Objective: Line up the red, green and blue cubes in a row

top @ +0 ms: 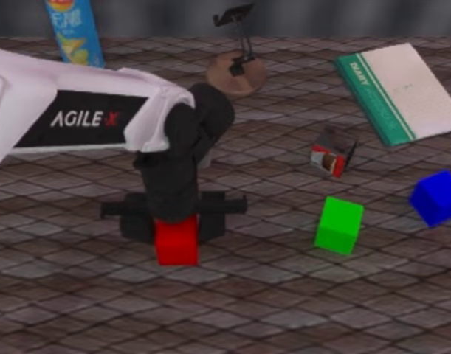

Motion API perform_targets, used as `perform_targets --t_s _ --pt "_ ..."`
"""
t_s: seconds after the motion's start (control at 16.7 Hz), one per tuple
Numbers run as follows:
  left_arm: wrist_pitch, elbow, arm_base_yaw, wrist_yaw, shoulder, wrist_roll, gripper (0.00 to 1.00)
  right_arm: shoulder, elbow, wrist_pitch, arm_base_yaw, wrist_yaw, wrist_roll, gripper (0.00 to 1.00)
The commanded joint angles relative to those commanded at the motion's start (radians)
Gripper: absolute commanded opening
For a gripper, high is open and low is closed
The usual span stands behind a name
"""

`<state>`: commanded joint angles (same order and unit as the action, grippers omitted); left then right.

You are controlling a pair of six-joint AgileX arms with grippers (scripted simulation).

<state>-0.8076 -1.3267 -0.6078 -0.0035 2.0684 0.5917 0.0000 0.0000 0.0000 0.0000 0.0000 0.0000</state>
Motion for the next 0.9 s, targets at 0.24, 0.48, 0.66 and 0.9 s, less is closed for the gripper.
perform_targets --t_s 0.24,0.48,0.66,0.9 --pt "0.0 0.0 0.0 0.0 0.0 0.0 0.38 0.0 0.0 0.0 0.0 0.0 0.0 1.0" --pt "0.0 0.0 0.0 0.0 0.0 0.0 0.68 0.0 0.0 0.0 0.0 0.0 0.0 1.0" --pt "0.0 0.0 0.0 0.0 0.0 0.0 0.9 0.0 0.0 0.0 0.0 0.0 0.0 1.0" --pt "0.0 0.0 0.0 0.0 0.0 0.0 1.0 0.0 0.0 0.0 0.0 0.0 0.0 1.0"
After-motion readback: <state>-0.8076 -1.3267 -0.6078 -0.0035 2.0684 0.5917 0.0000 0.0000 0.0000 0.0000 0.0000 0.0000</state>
